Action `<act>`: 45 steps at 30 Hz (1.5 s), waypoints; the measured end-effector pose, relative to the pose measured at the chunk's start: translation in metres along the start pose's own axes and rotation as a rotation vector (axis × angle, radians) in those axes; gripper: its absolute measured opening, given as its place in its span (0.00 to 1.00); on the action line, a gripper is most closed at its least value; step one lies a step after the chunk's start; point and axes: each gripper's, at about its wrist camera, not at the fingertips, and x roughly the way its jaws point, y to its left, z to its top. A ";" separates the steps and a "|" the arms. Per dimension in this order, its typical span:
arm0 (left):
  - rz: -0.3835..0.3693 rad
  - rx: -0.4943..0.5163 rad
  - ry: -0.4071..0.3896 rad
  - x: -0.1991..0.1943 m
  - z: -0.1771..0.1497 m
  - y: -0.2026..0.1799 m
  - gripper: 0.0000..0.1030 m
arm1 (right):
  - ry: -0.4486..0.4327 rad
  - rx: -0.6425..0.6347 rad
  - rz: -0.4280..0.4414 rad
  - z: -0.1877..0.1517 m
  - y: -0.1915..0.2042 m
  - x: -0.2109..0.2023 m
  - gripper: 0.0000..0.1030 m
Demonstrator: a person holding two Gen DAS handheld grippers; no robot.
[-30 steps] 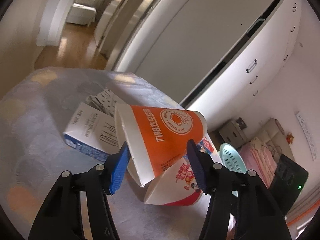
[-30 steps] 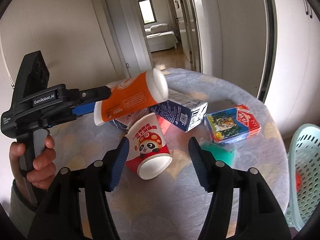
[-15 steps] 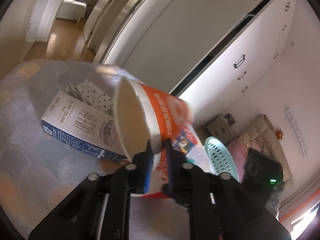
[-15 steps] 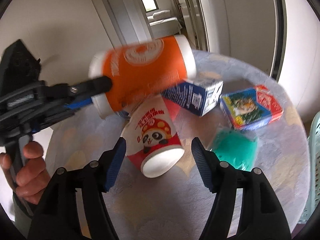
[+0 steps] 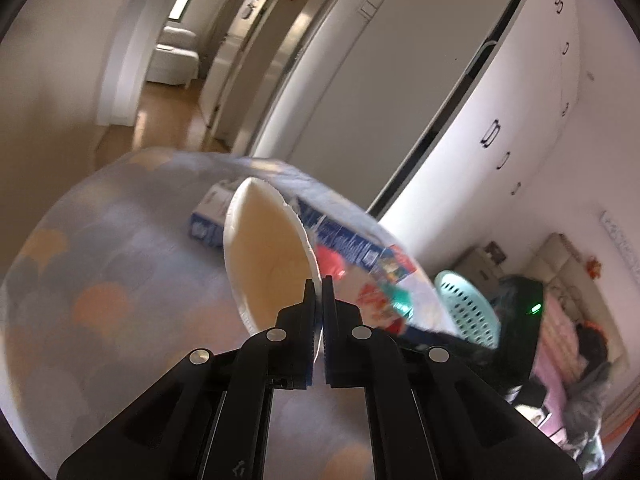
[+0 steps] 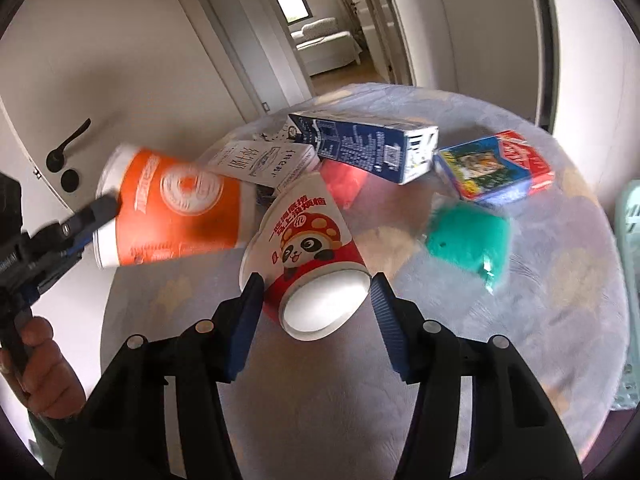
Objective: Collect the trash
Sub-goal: 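Grasp the orange paper cup with the left tool while the right tool grasps the red panda cup, then carry both cups over the teal basket and open both tools to drop them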
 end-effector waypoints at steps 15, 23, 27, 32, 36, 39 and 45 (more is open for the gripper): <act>-0.069 0.047 0.022 -0.006 -0.013 -0.037 0.01 | -0.183 -0.024 -0.119 -0.002 -0.016 -0.092 0.50; -0.143 0.117 0.019 0.001 -0.007 -0.081 0.01 | -0.271 0.005 -0.198 0.001 -0.038 -0.132 0.50; -0.180 0.171 0.028 0.014 -0.001 -0.108 0.01 | -0.302 0.057 -0.228 0.000 -0.063 -0.148 0.50; -0.236 0.252 0.049 0.037 0.005 -0.153 0.01 | -0.338 0.130 -0.281 -0.001 -0.102 -0.171 0.50; -0.271 0.312 0.077 0.061 0.004 -0.186 0.01 | -0.353 0.195 -0.320 -0.006 -0.133 -0.184 0.50; -0.301 0.352 0.107 0.083 0.006 -0.211 0.01 | -0.359 0.246 -0.354 -0.011 -0.159 -0.194 0.50; -0.350 0.396 0.161 0.128 0.004 -0.249 0.01 | -0.362 0.350 -0.419 -0.021 -0.205 -0.209 0.50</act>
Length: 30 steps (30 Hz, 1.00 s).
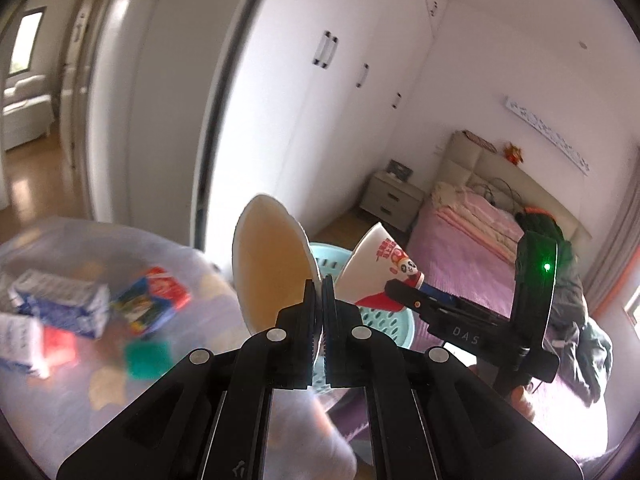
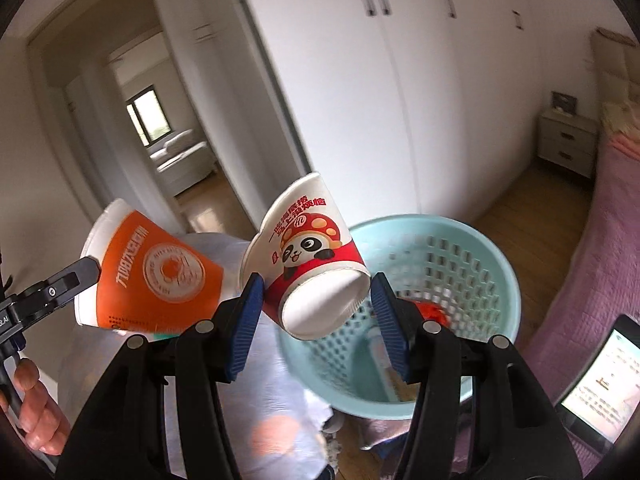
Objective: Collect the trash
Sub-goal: 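Carry both cups over the teal basket and open both tools to drop them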
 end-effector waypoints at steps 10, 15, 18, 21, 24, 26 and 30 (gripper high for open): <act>-0.007 0.025 0.111 0.093 0.004 -0.012 0.01 | 0.086 0.115 -0.127 -0.006 -0.050 0.029 0.50; 0.001 0.051 0.150 0.122 -0.002 -0.018 0.01 | 0.118 0.152 -0.204 -0.013 -0.070 0.039 0.51; 0.014 0.061 0.171 0.136 -0.004 -0.018 0.01 | 0.124 0.163 -0.228 -0.016 -0.077 0.040 0.51; 0.025 0.068 0.196 0.148 -0.005 -0.019 0.04 | 0.118 0.166 -0.244 -0.015 -0.080 0.041 0.52; 0.037 0.080 0.203 0.153 -0.004 -0.022 0.20 | 0.111 0.174 -0.230 -0.017 -0.080 0.042 0.54; 0.047 0.096 0.194 0.148 -0.005 -0.024 0.32 | 0.104 0.173 -0.230 -0.017 -0.076 0.039 0.54; 0.066 0.112 0.170 0.132 -0.006 -0.023 0.35 | 0.097 0.177 -0.226 -0.018 -0.073 0.035 0.54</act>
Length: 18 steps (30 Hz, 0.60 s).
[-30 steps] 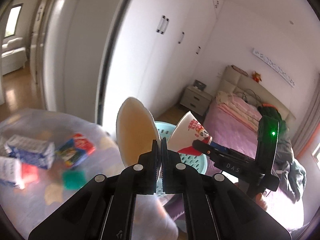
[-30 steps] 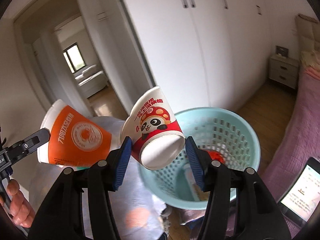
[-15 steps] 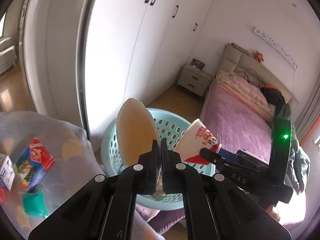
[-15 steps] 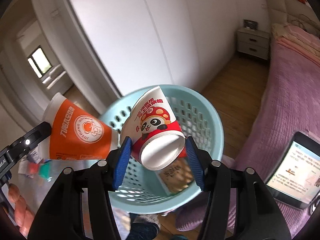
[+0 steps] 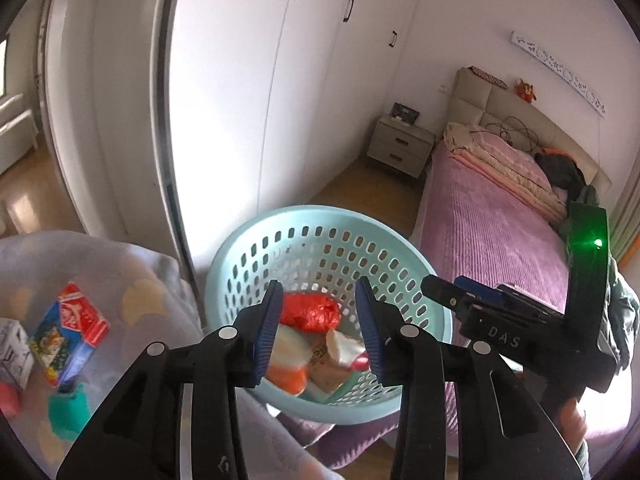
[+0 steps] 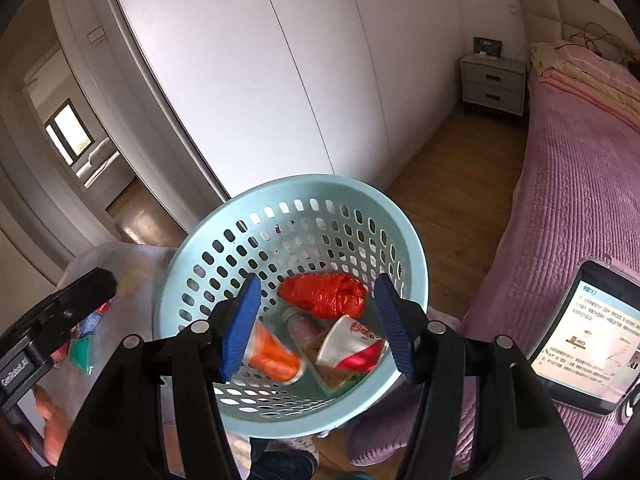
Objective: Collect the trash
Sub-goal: 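Carry both cups over the teal basket and open both tools to drop them, then move both tools back over the table toward the milk cartons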
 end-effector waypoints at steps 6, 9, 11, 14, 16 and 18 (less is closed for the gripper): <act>0.009 -0.036 -0.042 -0.028 -0.003 0.008 0.35 | -0.015 -0.028 0.026 0.005 0.009 -0.009 0.54; 0.018 -0.051 -0.065 -0.044 -0.006 0.015 0.35 | -0.026 -0.054 0.055 0.003 0.021 -0.016 0.54; 0.032 -0.068 -0.085 -0.059 -0.008 0.022 0.35 | -0.036 -0.075 0.072 0.002 0.031 -0.020 0.54; 0.067 -0.103 -0.116 -0.082 -0.015 0.036 0.40 | -0.050 -0.115 0.124 -0.003 0.052 -0.027 0.54; 0.112 -0.141 -0.143 -0.102 -0.020 0.051 0.48 | -0.054 -0.141 0.150 -0.005 0.066 -0.028 0.54; 0.153 -0.173 -0.164 -0.116 -0.026 0.066 0.52 | -0.050 -0.172 0.178 -0.010 0.083 -0.028 0.54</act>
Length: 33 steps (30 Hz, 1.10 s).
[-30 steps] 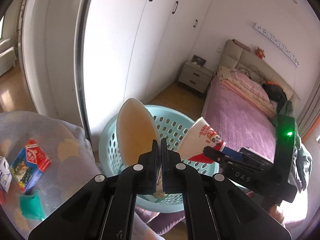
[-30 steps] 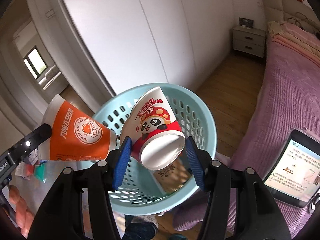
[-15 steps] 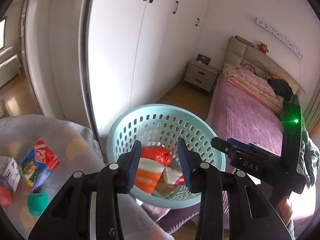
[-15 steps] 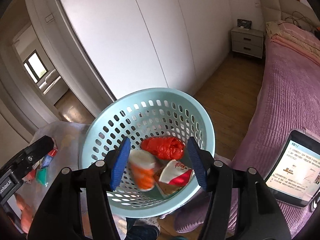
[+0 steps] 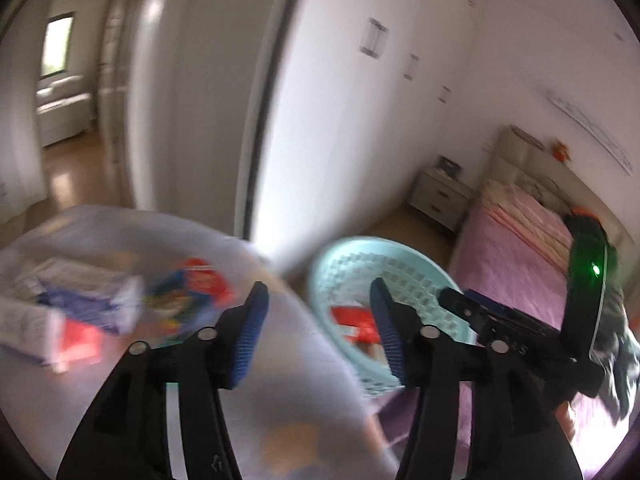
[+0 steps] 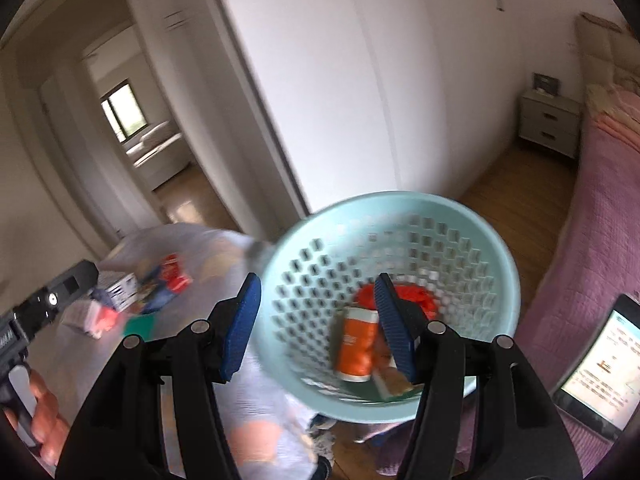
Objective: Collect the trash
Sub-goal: 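Move both tools back over the table toward the milk cartons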
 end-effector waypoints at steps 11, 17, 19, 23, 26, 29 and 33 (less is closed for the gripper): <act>0.460 -0.172 -0.046 -0.057 -0.016 0.130 0.66 | 0.091 -0.163 0.183 -0.024 0.109 0.046 0.54; 0.525 -0.206 0.046 -0.050 -0.031 0.180 0.66 | 0.135 -0.226 0.216 -0.040 0.155 0.078 0.54; 0.513 -0.187 0.074 -0.043 -0.034 0.185 0.66 | 0.150 -0.236 0.224 -0.042 0.169 0.090 0.54; 0.605 -0.139 0.095 -0.030 -0.041 0.190 0.64 | 0.190 -0.232 0.243 -0.049 0.185 0.105 0.54; 0.604 -0.118 0.090 -0.031 -0.043 0.188 0.64 | 0.206 -0.254 0.225 -0.055 0.188 0.109 0.54; 0.576 -0.109 0.087 -0.034 -0.042 0.183 0.65 | 0.200 -0.261 0.225 -0.055 0.189 0.108 0.54; 0.606 -0.081 0.111 -0.028 -0.043 0.176 0.65 | 0.207 -0.269 0.218 -0.057 0.187 0.108 0.54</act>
